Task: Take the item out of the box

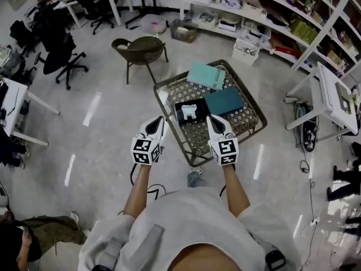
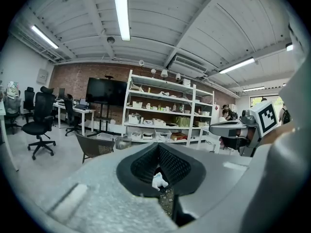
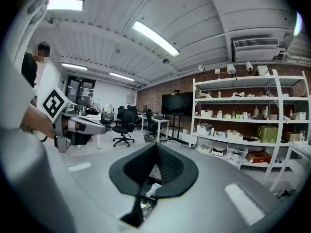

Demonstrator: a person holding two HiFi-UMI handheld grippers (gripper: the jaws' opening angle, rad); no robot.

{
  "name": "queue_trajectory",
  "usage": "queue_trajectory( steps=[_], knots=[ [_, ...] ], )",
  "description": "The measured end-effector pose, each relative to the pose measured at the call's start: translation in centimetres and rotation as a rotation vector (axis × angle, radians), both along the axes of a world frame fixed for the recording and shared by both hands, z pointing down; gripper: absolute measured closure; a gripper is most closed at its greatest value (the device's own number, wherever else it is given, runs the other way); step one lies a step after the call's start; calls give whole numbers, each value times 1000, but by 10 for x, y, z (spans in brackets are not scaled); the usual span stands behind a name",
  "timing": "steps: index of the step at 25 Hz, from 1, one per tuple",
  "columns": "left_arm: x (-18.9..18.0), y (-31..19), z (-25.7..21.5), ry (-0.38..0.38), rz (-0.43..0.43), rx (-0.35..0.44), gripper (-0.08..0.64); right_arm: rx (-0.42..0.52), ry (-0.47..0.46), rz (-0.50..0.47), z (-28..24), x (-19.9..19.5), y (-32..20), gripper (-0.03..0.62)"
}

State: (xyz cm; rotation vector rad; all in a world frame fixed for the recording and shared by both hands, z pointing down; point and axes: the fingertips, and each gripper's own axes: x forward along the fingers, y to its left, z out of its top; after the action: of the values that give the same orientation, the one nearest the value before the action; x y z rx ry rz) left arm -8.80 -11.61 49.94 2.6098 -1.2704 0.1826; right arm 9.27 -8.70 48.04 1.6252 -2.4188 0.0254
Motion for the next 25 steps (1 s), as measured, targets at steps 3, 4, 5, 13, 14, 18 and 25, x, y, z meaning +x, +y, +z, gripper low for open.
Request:
queue_trajectory(
  steps=[3, 4, 5, 13, 14, 18, 25],
  knots=[
    [11, -25, -4, -6, -29, -3, 555, 2, 3, -37, -4, 6, -32, 591],
    [15, -33, -4, -8, -38, -3, 555, 2, 4, -48, -5, 9, -43, 591],
    [19, -41, -5, -9, -47, -2, 555, 3, 4, -58, -4, 13, -53, 591],
    [40, -98, -1, -17, -127, -5, 555, 5, -3, -118, 4, 38, -124, 591],
    [42, -103, 0, -21, -135, -6, 555, 5, -4, -128, 6, 40, -131, 591],
    [52, -121, 2, -37, -155, -5, 555, 10, -13, -150, 10, 47, -156, 591],
    [55, -132, 6, -65, -180, -24, 555, -16, -35, -184, 21, 46, -175, 591]
  ],
)
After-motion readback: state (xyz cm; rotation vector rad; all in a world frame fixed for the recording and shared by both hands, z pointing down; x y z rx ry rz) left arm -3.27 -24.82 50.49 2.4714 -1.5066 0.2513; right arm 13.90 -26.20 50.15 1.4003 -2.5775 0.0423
